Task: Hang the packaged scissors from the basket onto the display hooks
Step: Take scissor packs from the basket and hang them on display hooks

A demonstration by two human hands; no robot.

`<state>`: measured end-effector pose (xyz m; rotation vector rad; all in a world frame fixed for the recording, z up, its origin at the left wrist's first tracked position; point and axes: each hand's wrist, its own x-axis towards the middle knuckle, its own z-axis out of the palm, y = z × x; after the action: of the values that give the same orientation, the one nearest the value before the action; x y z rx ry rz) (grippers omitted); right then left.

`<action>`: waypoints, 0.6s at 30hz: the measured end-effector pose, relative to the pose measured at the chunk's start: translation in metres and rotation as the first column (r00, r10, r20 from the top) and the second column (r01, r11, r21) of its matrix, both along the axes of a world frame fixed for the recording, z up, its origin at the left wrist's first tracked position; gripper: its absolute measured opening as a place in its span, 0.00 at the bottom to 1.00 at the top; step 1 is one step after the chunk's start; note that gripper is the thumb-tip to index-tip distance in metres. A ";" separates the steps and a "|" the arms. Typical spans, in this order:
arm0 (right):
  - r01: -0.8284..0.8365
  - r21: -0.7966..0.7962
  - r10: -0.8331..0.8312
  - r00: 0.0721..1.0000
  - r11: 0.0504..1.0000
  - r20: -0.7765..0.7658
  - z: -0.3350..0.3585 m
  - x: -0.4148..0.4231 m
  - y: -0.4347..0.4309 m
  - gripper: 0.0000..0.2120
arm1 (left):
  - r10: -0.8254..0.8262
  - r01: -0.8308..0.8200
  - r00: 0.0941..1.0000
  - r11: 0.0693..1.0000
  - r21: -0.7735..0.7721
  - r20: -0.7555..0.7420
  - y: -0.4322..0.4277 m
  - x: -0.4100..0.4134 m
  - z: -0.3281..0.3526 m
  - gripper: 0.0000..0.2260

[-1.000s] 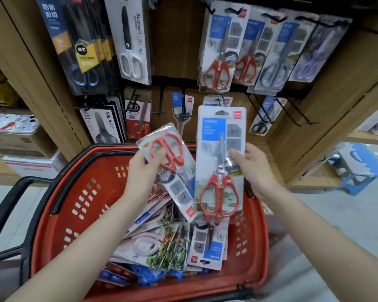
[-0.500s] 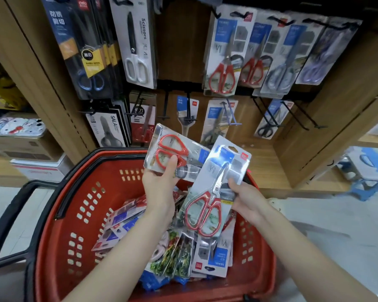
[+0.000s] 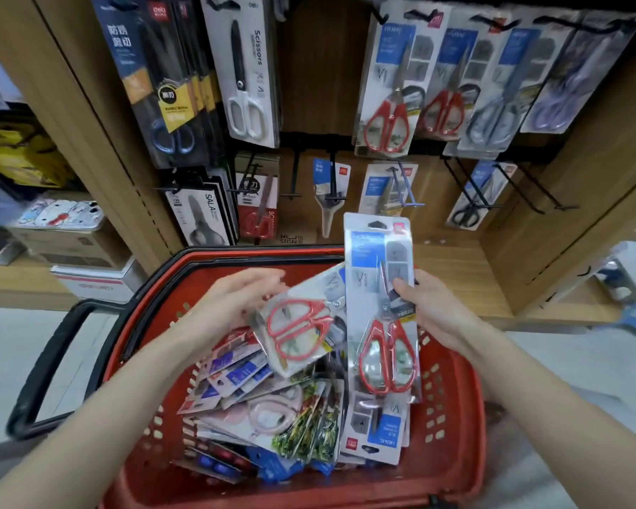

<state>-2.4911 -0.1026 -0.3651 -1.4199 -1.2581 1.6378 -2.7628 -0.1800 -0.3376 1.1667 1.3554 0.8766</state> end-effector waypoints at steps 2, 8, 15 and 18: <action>-0.077 0.041 0.074 0.996 0.996 0.058 0.010 -0.003 0.002 0.07 | -0.156 0.151 0.965 0.988 -0.042 -0.210 0.009 0.007 0.004 0.14; -0.002 0.175 -0.006 0.999 0.985 0.046 0.036 -0.002 0.012 0.10 | -0.232 0.268 0.908 0.962 0.056 -0.350 0.033 0.041 -0.013 0.11; 0.215 0.389 -0.283 0.951 0.896 0.127 0.079 0.034 0.049 0.09 | 0.193 -0.159 0.972 0.960 0.229 -0.133 0.069 0.051 -0.004 0.15; 0.243 0.460 -0.333 0.935 0.854 0.125 0.096 0.040 0.070 0.10 | 0.230 -0.206 0.970 0.948 0.245 -0.074 0.086 0.052 0.004 0.13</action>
<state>-2.4509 -0.0324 -0.2686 -1.4222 -1.3421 0.9489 -2.7113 -0.0936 -0.3338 1.2719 1.5146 1.1766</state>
